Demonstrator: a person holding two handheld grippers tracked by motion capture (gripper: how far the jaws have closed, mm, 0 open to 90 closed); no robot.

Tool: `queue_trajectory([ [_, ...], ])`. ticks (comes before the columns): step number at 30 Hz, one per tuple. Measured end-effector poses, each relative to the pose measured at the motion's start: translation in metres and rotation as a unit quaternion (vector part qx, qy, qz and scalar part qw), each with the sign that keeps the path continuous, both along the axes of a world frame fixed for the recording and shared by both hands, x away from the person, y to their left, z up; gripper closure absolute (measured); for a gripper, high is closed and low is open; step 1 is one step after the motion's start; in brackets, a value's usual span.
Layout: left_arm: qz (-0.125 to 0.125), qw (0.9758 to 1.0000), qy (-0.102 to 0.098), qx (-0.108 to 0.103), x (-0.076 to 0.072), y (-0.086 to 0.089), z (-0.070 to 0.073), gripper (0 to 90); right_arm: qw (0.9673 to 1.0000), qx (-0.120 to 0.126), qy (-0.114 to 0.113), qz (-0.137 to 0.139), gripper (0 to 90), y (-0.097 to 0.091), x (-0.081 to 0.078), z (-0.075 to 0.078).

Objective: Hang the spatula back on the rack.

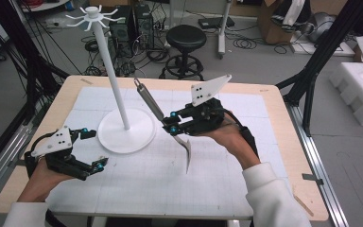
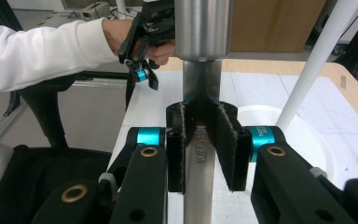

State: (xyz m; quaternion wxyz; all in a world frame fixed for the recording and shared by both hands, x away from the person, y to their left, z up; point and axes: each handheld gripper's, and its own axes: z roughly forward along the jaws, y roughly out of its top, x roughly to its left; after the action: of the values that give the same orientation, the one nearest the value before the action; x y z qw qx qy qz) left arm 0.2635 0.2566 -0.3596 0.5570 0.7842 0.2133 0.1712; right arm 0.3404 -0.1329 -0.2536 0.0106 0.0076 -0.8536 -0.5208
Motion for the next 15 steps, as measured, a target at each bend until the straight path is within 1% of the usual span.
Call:
queue_trajectory([
  [2,-0.003,1.0000,-0.002,0.000,-0.001,-0.001,0.002,1.8,1.0000,0.002,0.002,0.000,75.0,0.000,0.000,0.000],
  [3,-0.008,0.9999,-0.006,0.001,-0.002,-0.003,0.007,1.8,1.0000,0.004,-0.004,0.005,75.0,0.001,0.001,-0.001],
  [4,-0.011,0.9999,-0.009,0.006,-0.002,-0.005,0.009,1.7,1.0000,0.003,0.000,0.006,75.0,0.001,0.000,-0.001],
  [6,-0.013,0.9998,-0.010,0.007,-0.003,-0.006,0.012,1.8,1.0000,0.003,-0.002,0.007,75.0,0.001,0.000,-0.001],
  [8,-0.021,0.9997,-0.010,0.005,-0.003,-0.009,0.015,1.7,1.0000,0.004,-0.001,0.006,74.9,0.001,0.000,-0.001],
  [9,-0.030,0.9995,-0.006,0.008,-0.001,-0.011,0.018,1.7,1.0000,0.003,0.001,0.008,75.0,-0.001,0.000,0.000],
  [10,-0.030,0.9995,-0.006,0.008,-0.001,-0.011,0.018,1.7,1.0000,0.003,0.001,0.008,75.0,-0.001,0.000,0.000],
  [11,-0.036,0.9993,-0.005,0.009,0.000,-0.013,0.021,1.7,1.0000,0.004,0.003,0.006,75.0,-0.002,0.000,0.000],
  [13,-0.047,0.9988,-0.005,0.010,0.002,-0.015,0.027,1.8,1.0000,0.004,0.003,0.005,74.9,-0.004,0.000,0.001],
  [15,-0.055,0.9984,-0.006,0.004,0.005,-0.016,0.035,1.8,0.9999,0.008,-0.001,0.007,74.9,-0.004,0.001,0.001],
])
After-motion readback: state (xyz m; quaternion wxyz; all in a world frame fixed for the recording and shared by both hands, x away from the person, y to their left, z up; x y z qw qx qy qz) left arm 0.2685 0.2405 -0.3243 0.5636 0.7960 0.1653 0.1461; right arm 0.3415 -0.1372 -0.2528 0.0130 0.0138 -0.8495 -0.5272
